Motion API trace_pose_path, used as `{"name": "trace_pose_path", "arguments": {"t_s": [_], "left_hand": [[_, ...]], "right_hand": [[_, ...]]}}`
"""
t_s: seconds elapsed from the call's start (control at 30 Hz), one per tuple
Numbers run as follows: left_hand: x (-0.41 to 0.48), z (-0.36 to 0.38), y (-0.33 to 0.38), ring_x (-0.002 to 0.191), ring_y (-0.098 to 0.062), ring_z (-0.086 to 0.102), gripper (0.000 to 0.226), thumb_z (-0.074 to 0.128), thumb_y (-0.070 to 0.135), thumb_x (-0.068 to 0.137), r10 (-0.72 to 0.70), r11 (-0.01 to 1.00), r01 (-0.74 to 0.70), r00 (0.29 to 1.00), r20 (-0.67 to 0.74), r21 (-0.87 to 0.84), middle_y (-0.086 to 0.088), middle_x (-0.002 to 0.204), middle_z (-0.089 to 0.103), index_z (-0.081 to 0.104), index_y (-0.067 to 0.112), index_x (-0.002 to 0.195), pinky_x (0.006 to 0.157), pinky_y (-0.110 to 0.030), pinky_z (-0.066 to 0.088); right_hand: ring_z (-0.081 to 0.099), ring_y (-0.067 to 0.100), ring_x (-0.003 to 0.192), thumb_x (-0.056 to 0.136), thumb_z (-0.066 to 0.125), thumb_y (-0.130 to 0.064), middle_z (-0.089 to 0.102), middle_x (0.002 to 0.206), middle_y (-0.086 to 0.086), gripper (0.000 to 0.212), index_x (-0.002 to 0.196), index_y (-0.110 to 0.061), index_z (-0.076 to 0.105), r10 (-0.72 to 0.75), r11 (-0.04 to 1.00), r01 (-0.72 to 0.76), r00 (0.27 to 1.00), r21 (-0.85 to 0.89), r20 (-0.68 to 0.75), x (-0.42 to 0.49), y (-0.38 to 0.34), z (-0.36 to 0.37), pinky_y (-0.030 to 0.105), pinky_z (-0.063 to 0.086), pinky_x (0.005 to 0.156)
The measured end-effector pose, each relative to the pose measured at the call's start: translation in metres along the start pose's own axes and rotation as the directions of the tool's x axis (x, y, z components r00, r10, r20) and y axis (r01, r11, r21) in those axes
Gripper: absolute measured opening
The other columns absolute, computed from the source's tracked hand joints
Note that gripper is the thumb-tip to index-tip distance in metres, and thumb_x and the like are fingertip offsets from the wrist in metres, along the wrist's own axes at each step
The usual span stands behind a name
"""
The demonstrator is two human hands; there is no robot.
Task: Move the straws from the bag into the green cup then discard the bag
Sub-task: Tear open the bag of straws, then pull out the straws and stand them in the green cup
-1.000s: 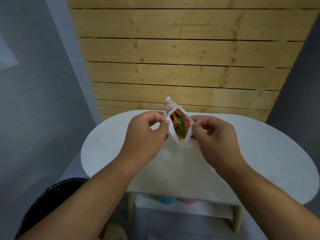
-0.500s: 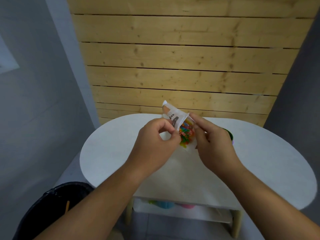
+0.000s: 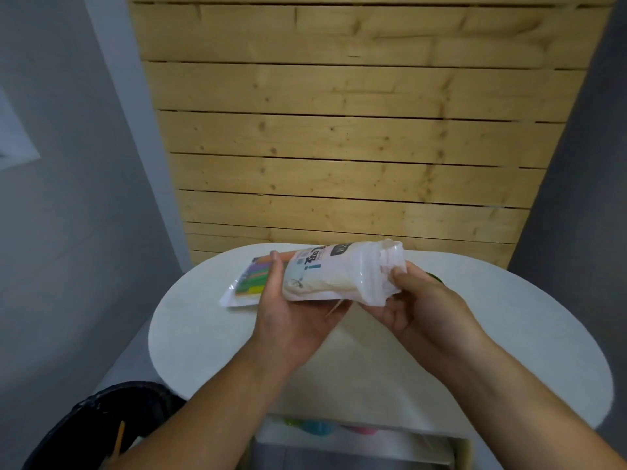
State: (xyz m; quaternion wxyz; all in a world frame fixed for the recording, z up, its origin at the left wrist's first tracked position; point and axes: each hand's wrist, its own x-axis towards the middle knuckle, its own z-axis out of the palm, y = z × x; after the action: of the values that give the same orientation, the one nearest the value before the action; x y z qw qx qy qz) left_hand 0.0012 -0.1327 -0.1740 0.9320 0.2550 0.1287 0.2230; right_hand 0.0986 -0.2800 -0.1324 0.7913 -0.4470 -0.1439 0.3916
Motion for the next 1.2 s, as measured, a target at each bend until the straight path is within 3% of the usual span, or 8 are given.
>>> {"name": "trace_pose_path", "arguments": {"t_s": [0.13,0.3,0.4,0.53,0.7,0.83,0.97,1.2], "left_hand": [[0.003,0.013,0.012,0.108,-0.031,0.074,0.036,0.064,0.041,0.094,0.155,0.982,-0.147,0.986,-0.063,0.116,-0.016,0.120,0.076,0.077,0.013,0.113,0.087,-0.047,0.062],[-0.011,0.038,0.020,0.105,-0.030,0.076,0.040,0.079,0.033,0.083,0.309,0.857,-0.282,0.951,0.008,0.431,-0.014,0.114,0.078,0.073,0.012,0.116,0.080,-0.043,0.064],[-0.016,0.053,0.021,0.106,-0.028,0.075,0.045,0.081,0.034,0.082,0.352,0.753,-0.376,0.924,0.152,0.540,-0.010,0.114,0.079,0.071,0.016,0.121,0.081,-0.041,0.063],[-0.013,0.052,0.007,0.118,-0.025,0.070,0.034,0.076,0.023,0.086,0.276,0.804,-0.372,0.925,0.263,0.463,-0.007,0.125,0.075,0.074,0.024,0.120,0.090,-0.036,0.060],[-0.010,0.037,-0.011,0.114,-0.026,0.072,0.048,0.079,0.016,0.080,0.208,0.837,-0.244,0.970,0.127,0.490,-0.008,0.122,0.076,0.069,0.019,0.126,0.085,-0.036,0.062],[-0.008,0.029,-0.006,0.109,-0.028,0.074,0.049,0.079,0.015,0.076,0.169,0.908,-0.164,0.985,0.023,0.386,-0.010,0.120,0.077,0.071,0.020,0.124,0.084,-0.046,0.063],[-0.010,0.021,-0.001,0.100,-0.025,0.077,0.049,0.078,0.017,0.076,0.115,0.964,-0.100,0.992,-0.047,0.246,-0.008,0.115,0.079,0.069,0.023,0.123,0.074,-0.043,0.065],[-0.012,0.015,-0.001,0.098,-0.024,0.078,0.046,0.078,0.018,0.076,0.131,0.972,-0.112,0.988,-0.078,0.206,-0.007,0.113,0.080,0.069,0.022,0.121,0.072,-0.043,0.065]], "right_hand": [[0.070,0.038,0.107,0.103,0.043,-0.028,0.073,0.117,0.020,0.038,0.128,-0.004,0.061,0.116,0.993,-0.114,0.991,0.032,-0.064,-0.001,-0.001,-0.005,0.052,0.054,0.096],[0.061,0.044,0.120,0.098,0.043,-0.055,0.067,0.126,0.023,0.062,0.134,-0.006,0.057,0.245,0.905,-0.217,0.969,0.365,-0.031,0.005,0.007,0.001,0.057,0.037,0.112],[0.055,0.046,0.126,0.099,0.043,-0.051,0.061,0.135,0.024,0.060,0.138,-0.007,0.054,0.253,0.816,-0.220,0.967,0.535,0.012,0.008,0.014,0.000,0.058,0.034,0.113],[0.056,0.044,0.126,0.101,0.040,-0.042,0.062,0.134,0.022,0.052,0.136,-0.008,0.057,0.263,0.827,-0.187,0.962,0.530,-0.070,0.012,0.014,-0.001,0.057,0.035,0.113],[0.069,0.042,0.107,0.097,0.056,-0.038,0.071,0.117,0.021,0.045,0.130,-0.008,0.059,0.270,0.912,-0.152,0.922,0.382,-0.279,0.011,0.015,0.005,0.054,0.053,0.097],[0.075,0.028,0.083,0.098,0.055,-0.041,0.078,0.093,0.012,0.035,0.106,-0.010,0.070,0.103,0.994,-0.112,0.913,0.002,-0.396,0.014,0.009,0.001,0.038,0.060,0.073],[0.063,0.015,0.061,0.095,0.060,-0.040,0.069,0.072,0.001,0.027,0.095,-0.016,0.072,-0.116,0.898,-0.042,0.938,-0.437,-0.327,0.009,-0.003,-0.010,0.030,0.053,0.060],[0.061,0.007,0.055,0.087,0.073,-0.014,0.067,0.063,0.000,0.009,0.091,-0.007,0.076,-0.217,0.853,0.111,0.964,-0.510,-0.153,0.002,-0.010,-0.015,0.021,0.053,0.057]]}}
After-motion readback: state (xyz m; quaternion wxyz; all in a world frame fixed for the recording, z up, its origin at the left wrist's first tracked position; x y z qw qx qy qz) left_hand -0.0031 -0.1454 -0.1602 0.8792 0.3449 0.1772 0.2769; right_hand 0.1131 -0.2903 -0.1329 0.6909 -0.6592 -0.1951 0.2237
